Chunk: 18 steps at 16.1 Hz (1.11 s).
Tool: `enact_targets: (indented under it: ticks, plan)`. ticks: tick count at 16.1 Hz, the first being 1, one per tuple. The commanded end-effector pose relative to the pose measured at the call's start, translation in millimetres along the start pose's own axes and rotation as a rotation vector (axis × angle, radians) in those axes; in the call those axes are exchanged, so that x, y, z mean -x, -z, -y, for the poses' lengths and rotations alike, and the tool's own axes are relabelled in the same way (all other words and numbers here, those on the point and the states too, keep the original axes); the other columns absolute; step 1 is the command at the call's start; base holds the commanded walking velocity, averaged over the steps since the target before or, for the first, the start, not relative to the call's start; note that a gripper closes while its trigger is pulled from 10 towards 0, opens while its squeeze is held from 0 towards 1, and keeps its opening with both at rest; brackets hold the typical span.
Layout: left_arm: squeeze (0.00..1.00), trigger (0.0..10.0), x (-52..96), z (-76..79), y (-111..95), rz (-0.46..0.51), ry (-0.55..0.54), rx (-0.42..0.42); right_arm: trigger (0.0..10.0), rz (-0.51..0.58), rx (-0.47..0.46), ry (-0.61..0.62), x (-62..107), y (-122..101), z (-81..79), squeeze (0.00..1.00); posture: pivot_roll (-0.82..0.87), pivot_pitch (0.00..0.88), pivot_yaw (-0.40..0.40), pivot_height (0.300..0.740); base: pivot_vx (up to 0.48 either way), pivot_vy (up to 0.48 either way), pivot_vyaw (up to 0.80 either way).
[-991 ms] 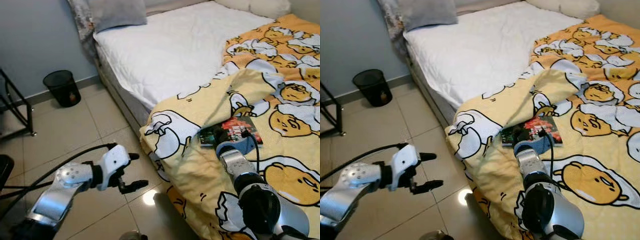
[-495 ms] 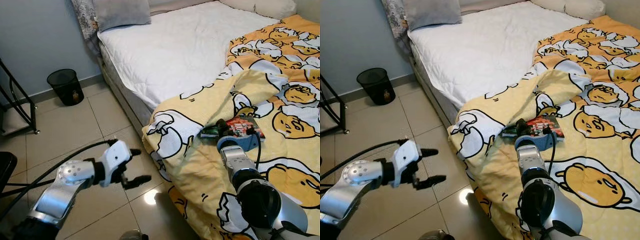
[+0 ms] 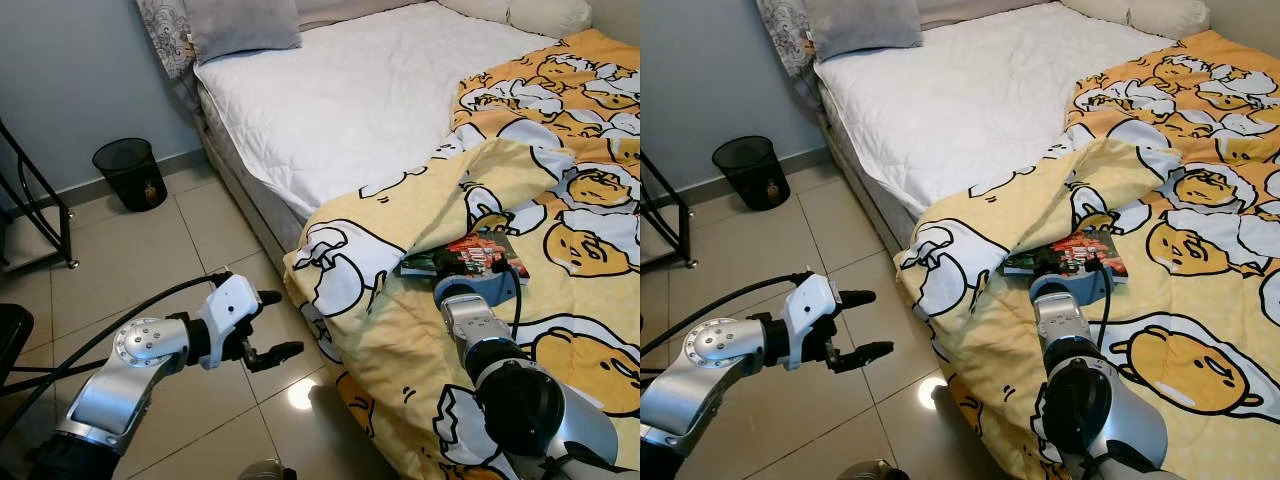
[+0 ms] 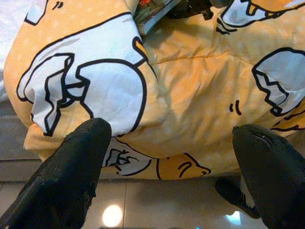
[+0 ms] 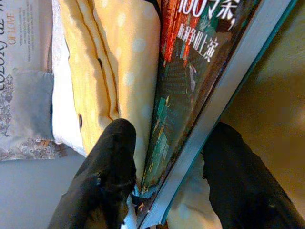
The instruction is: Clean up the room
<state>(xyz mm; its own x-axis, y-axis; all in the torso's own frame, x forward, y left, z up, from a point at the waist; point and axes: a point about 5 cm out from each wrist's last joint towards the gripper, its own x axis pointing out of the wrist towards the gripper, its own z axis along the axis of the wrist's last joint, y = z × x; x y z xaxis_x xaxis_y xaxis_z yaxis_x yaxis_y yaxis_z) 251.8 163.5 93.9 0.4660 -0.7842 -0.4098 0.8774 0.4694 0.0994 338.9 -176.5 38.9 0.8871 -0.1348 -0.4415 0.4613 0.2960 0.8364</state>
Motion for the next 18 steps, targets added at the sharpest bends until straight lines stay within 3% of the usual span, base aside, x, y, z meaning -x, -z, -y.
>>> enact_targets:
  ticks: [1,13,16,18]
  plan:
    - [0.88,10.0,1.2,-4.1,-5.3,0.014,-0.018,-0.009,0.0,-0.004,0.002,-0.003,-0.8,0.5,-4.0,0.0,0.13,0.0,0.071,0.74,0.0,0.0,0.0]
    - [0.87,10.0,1.3,-9.7,-7.4,0.025,-0.055,-0.01,0.0,-0.011,0.02,0.011,-0.4,-0.1,-0.5,0.0,0.14,0.0,0.042,0.74,0.0,0.0,0.0]
    - [0.87,10.0,-6.0,-9.9,-9.0,0.067,-0.083,0.008,0.0,-0.008,0.17,-0.007,2.8,-11.3,16.1,0.0,0.1,0.0,0.051,0.74,0.0,0.0,0.0]
    - [0.88,10.0,-9.9,-9.8,-10.9,0.123,-0.129,0.059,0.0,0.061,0.193,-0.049,6.7,-29.7,25.2,0.0,0.06,0.0,0.072,0.74,0.0,0.0,0.0]
